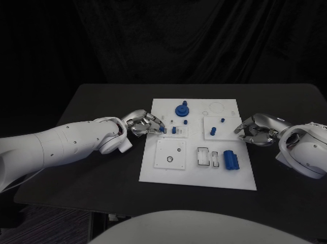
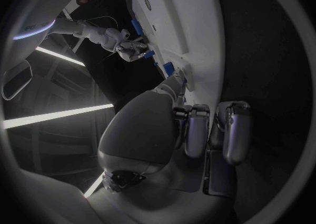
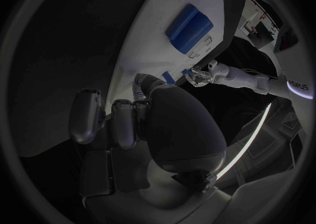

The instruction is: Assemble the parts on the task board

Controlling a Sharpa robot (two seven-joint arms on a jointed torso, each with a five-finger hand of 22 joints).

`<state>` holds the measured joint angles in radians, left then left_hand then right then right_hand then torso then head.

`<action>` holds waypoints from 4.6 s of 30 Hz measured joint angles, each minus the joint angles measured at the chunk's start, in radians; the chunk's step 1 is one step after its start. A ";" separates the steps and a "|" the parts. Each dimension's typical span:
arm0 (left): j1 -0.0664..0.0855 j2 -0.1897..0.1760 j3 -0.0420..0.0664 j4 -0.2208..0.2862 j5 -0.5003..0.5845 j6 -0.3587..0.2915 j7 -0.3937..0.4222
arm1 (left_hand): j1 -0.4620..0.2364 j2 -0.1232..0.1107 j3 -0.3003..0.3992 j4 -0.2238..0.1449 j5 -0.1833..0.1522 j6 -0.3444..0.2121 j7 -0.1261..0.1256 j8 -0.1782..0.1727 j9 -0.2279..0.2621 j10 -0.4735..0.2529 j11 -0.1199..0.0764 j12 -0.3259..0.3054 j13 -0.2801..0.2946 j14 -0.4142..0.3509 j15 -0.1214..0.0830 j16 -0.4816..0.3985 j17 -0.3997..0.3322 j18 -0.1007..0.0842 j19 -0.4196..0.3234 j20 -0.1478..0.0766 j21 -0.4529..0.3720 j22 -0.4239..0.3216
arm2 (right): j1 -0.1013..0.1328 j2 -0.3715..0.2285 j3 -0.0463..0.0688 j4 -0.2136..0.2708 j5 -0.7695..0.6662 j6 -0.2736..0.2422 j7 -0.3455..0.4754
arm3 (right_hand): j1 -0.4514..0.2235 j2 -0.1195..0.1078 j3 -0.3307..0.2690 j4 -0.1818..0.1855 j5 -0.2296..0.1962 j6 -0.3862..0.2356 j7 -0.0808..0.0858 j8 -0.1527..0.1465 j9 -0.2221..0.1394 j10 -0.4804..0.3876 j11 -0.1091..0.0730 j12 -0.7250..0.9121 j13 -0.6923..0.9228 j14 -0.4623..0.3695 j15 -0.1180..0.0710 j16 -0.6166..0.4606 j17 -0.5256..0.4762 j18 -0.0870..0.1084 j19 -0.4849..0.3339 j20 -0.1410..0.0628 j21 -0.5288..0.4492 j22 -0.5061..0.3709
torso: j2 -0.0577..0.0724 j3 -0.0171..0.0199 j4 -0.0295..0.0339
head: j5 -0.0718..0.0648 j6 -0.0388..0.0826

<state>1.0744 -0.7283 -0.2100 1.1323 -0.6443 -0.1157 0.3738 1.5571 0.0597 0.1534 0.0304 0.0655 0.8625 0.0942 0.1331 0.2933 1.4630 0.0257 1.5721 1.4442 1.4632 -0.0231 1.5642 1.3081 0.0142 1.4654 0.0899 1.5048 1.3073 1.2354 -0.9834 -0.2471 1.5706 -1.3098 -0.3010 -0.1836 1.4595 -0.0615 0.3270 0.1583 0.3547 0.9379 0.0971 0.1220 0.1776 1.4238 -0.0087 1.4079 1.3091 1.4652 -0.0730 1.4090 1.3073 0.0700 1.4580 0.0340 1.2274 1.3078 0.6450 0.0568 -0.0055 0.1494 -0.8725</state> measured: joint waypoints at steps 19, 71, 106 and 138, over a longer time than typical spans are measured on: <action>-0.001 -0.035 -0.001 0.041 -0.004 -0.052 0.043 | 0.011 -0.018 -0.013 0.001 0.029 -0.058 0.010 -0.048 -0.040 -0.003 -0.003 -0.001 -0.005 0.004 -0.004 0.000 0.000 0.000 0.004 -0.004 0.004 0.000 | 0.000 -0.003 0.000 0.002 0.000 0.001 0.000 | 0.004 -0.004 -0.003 -0.008 0.000 0.000 0.000 0.000 0.000 0.000 0.000 0.000 0.000 0.000 0.000 0.000 0.000 0.000 0.000 0.000 0.000 0.000 | 0.000 0.0000 0.0003 | -0.005 0.000; 0.294 -0.060 -0.001 0.286 -1.386 0.073 -0.174 | -0.237 -0.171 0.059 0.172 0.173 0.015 -0.014 0.062 0.187 0.004 -0.034 -0.004 -0.136 0.002 -0.027 0.000 -0.001 0.000 0.004 -0.029 0.062 0.000 | 0.000 0.008 -0.001 0.011 0.014 -0.045 0.017 | 0.001 0.004 -0.011 0.000 0.004 0.007 0.000 0.000 0.000 0.008 0.006 0.009 0.001 0.000 0.000 0.005 0.000 0.000 0.004 0.004 0.027 0.000 | 0.010 -0.0029 -0.0136 | -0.002 0.000; 0.288 0.004 -0.001 0.255 -1.414 0.159 -0.167 | -0.294 -0.143 0.038 0.155 0.154 0.015 -0.014 0.062 0.274 0.004 -0.027 -0.004 -0.136 0.002 -0.027 0.000 -0.001 0.000 0.004 -0.029 0.062 0.000 | 0.000 0.011 0.000 0.014 0.019 -0.045 0.026 | 0.001 0.004 -0.011 0.000 0.016 0.007 0.000 0.000 0.000 0.011 0.003 0.010 0.001 0.000 0.000 0.005 0.000 0.000 0.004 0.004 0.027 0.000 | 0.010 -0.0019 -0.0136 | -0.014 0.000; 0.245 0.006 -0.001 0.232 -1.415 0.167 -0.158 | -0.280 -0.129 0.061 0.121 0.169 0.008 -0.014 0.035 0.282 0.004 -0.027 -0.004 -0.136 0.002 -0.027 0.000 -0.001 0.000 0.004 -0.029 0.062 0.000 | 0.000 0.014 0.000 0.008 0.028 -0.042 0.028 | -0.003 0.008 -0.008 0.003 0.021 0.007 0.000 0.000 0.000 0.011 0.003 0.011 0.001 0.000 0.000 0.005 0.000 0.000 0.004 0.004 0.027 -0.001 | 0.009 -0.0018 -0.0133 | -0.008 0.000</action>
<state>1.3197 -0.7224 -0.2112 1.3640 -2.0594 0.0510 0.2160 1.2773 -0.0689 0.2139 0.1518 0.2348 0.8700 0.0804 0.1676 0.5752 1.4667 -0.0015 1.5681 1.3078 1.4652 -0.0500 1.5642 1.3073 0.0143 1.4690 0.0611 1.5668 1.3074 1.2350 -0.9695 -0.2475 1.5783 -1.2822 -0.3432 -0.1559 1.4565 -0.0539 0.3188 0.1614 0.3756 0.9445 0.0974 0.1220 0.1776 1.4345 -0.0053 1.4185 1.3103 1.4652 -0.0730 1.4138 1.3073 0.0702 1.4615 0.0376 1.2545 1.3073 0.6542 0.0549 -0.0188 0.1409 -0.8725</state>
